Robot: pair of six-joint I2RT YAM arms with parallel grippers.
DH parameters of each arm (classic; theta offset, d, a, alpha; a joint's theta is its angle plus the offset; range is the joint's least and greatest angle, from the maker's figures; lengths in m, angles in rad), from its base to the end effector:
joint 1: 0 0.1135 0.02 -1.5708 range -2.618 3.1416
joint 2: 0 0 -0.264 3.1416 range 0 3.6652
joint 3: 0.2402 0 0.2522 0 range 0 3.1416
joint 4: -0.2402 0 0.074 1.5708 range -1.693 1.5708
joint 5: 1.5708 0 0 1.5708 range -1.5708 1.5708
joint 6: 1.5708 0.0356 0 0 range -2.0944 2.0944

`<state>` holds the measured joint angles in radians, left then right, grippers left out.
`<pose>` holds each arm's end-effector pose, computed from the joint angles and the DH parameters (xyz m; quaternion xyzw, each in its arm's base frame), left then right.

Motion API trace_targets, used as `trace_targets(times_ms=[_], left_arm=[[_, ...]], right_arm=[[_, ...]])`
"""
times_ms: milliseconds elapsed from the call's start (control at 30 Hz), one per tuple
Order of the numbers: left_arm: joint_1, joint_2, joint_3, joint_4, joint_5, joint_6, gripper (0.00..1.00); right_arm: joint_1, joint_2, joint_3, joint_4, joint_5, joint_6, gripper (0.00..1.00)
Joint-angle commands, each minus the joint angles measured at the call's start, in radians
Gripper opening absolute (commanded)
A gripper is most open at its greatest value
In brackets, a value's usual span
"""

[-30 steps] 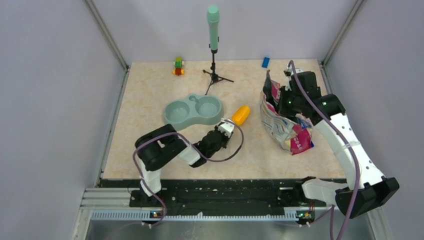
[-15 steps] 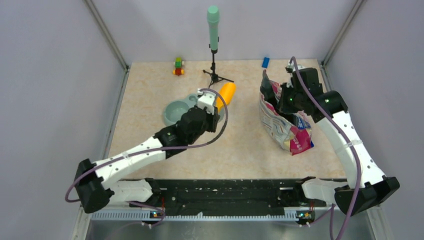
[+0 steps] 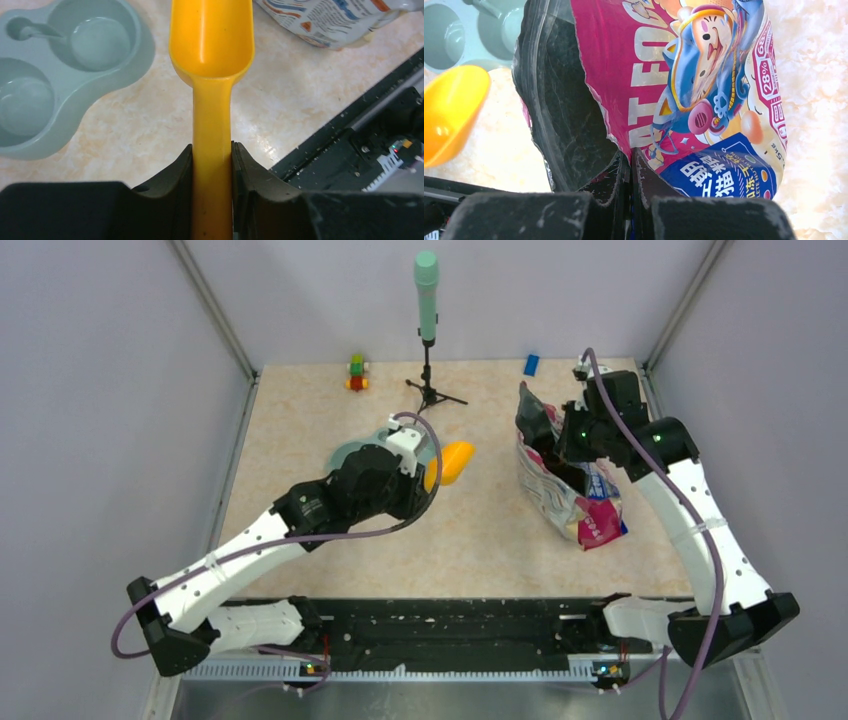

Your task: Serve the pet food

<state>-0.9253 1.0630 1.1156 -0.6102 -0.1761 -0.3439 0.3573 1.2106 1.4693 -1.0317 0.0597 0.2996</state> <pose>0.1407 -0.1765 0.3593 0.2088 0.8467 -0.2246 0.4348 0.2132 0.0773 0.4047 -0.0150 0.9210 0.0992 0.3764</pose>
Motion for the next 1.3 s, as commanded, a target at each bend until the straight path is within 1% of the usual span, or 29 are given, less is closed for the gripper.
trace_targets(times_ms=[0,133,267,433,567,667,767,933,1067,1167,1267], left_arm=[[0.002,0.076,0.144,-0.104,0.169,0.045,0.00],[0.002,0.079,0.236,-0.096,0.214,0.058,0.00],[0.001,0.133,0.423,-0.108,0.250,0.080,0.00],[-0.001,0.271,0.649,-0.102,0.331,0.072,0.00],[-0.001,0.413,0.780,-0.199,0.337,0.083,0.00],[-0.001,0.474,0.808,-0.254,0.380,0.101,0.00],[-0.001,0.513,0.825,-0.285,0.389,0.119,0.00],[0.000,0.511,0.819,-0.321,0.393,0.148,0.00],[0.002,0.509,0.817,-0.406,0.418,0.175,0.00],[0.002,0.499,0.806,-0.458,0.439,0.187,0.00],[0.003,0.461,0.775,-0.461,0.447,0.179,0.00]], right_arm=[[0.016,0.001,0.067,0.021,-0.044,0.023,0.00],[0.016,-0.002,0.086,0.006,-0.041,0.014,0.00],[0.016,0.004,0.112,-0.004,-0.051,0.003,0.00],[0.016,0.004,0.131,0.002,-0.055,0.003,0.00],[0.016,0.002,0.152,-0.003,-0.079,0.010,0.00],[0.016,-0.005,0.179,-0.018,-0.067,0.017,0.00],[0.016,-0.013,0.210,-0.034,-0.063,0.032,0.00],[0.016,-0.027,0.261,-0.049,-0.032,0.069,0.00],[0.016,-0.023,0.285,-0.051,-0.054,0.073,0.00],[0.016,-0.035,0.242,-0.018,-0.103,0.079,0.00],[0.017,-0.060,0.175,0.030,-0.126,0.080,0.00]])
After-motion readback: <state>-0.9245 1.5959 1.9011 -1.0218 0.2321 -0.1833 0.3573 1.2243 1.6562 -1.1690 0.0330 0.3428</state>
